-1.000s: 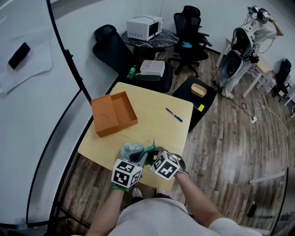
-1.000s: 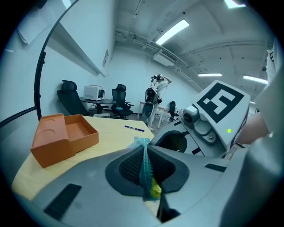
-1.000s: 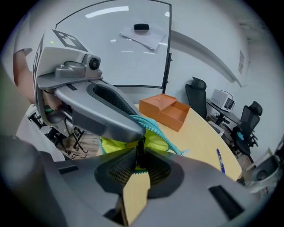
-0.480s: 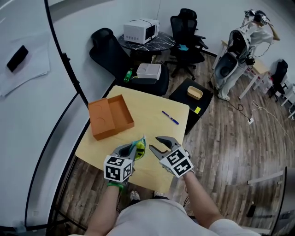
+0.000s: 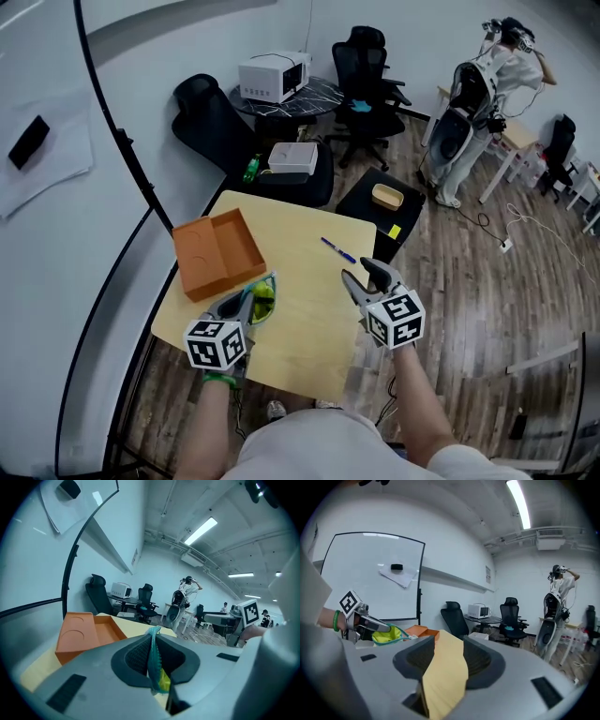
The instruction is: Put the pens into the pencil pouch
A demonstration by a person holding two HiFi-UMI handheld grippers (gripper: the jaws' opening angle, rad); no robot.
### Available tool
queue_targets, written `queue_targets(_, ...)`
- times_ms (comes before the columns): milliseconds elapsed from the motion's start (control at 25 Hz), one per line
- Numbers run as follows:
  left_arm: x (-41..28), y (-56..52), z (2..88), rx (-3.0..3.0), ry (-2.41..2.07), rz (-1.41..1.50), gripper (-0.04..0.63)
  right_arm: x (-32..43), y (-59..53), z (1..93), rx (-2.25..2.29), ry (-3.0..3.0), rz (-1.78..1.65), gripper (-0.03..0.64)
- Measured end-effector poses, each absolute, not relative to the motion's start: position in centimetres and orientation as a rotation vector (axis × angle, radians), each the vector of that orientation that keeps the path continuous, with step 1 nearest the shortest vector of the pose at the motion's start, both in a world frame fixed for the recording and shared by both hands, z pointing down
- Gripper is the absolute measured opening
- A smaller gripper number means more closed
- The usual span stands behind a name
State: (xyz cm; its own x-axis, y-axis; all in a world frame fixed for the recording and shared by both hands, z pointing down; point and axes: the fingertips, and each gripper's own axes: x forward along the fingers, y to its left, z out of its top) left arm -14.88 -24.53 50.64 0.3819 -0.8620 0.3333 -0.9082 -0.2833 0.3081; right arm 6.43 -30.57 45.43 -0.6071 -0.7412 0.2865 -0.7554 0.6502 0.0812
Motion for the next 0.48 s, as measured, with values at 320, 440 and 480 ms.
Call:
queue_targets(320, -15.6, -26.0, 50.7, 2.175, -1.541, 0.143, 0.026, 8.8, -33.6, 48.6, 1.216, -2.492, 0.109, 0.189)
queue_targets(440, -15.5, -26.3, 51.1, 2.16, -1.541, 0.152, 0.026, 9.7, -34.9, 50.7, 1.21, -2.452, 0.138, 0.189)
queue_targets(480, -15.4, -26.5, 51.1, 2.157, -1.543, 0.153, 0.026, 10.0, -35.6, 51.4, 1.207, -2.44, 0.146, 0.187)
